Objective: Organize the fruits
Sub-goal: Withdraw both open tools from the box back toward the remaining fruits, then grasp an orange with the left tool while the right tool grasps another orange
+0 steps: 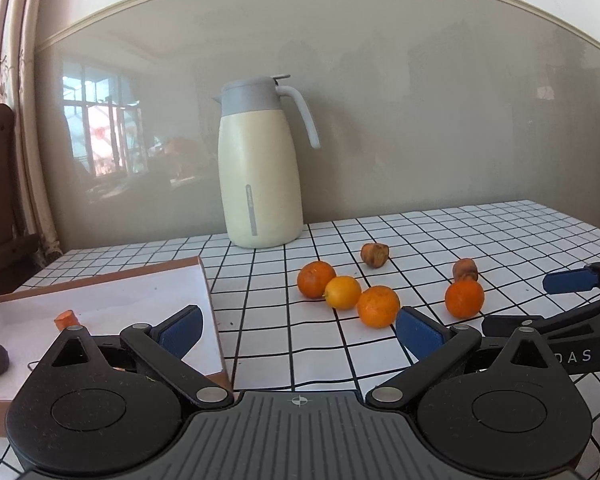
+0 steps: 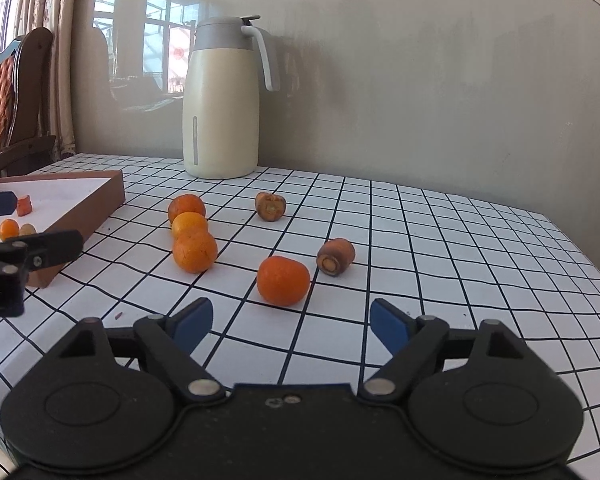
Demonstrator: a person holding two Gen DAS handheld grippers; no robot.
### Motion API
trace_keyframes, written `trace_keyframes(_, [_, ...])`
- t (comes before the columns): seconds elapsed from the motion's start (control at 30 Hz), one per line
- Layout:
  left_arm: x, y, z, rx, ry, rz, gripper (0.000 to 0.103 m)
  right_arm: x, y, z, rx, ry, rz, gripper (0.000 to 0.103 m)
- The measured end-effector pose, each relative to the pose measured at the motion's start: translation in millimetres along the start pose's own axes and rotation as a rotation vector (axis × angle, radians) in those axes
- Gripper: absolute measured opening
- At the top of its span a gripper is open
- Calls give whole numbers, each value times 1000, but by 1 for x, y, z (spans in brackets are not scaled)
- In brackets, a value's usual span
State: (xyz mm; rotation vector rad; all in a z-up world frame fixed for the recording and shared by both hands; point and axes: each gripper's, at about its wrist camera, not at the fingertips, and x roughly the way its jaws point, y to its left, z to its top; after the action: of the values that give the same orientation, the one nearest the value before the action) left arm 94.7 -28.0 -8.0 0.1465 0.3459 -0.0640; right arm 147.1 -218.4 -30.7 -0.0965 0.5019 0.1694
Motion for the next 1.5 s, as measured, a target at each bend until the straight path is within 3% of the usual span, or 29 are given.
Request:
trace_keyframes(0.13, [20, -11, 0, 11, 30, -27, 101, 11, -1, 3, -13, 1, -20, 73])
trace_keyframes(0.23, [36, -14, -1, -11, 73, -40, 86, 20, -3, 3, -11, 19, -18, 68])
trace_keyframes(0.43, [55, -22, 2, -17, 96, -70, 85, 27, -4, 7, -22, 35, 1, 63])
trace_keyframes(0.57, [69, -23, 4, -49, 149, -98, 69, 33, -8, 10, -5, 63, 46, 50])
trace_keyframes(0.73, [78, -26, 6, -65, 173, -129, 68, 41, -6, 12, -12, 97, 70, 41])
trace_keyframes(0.87, [87, -28, 7, -71, 202, -141, 60, 48, -2, 15, -38, 97, 62, 38])
trace_keyframes(0.93, [91, -26, 9, -90, 215, -160, 60, 56, -4, 21, -15, 126, 80, 31])
trace_keyframes(1.5, [109, -43, 17, -54, 239, -186, 60, 63, -18, 23, -30, 121, 45, 31])
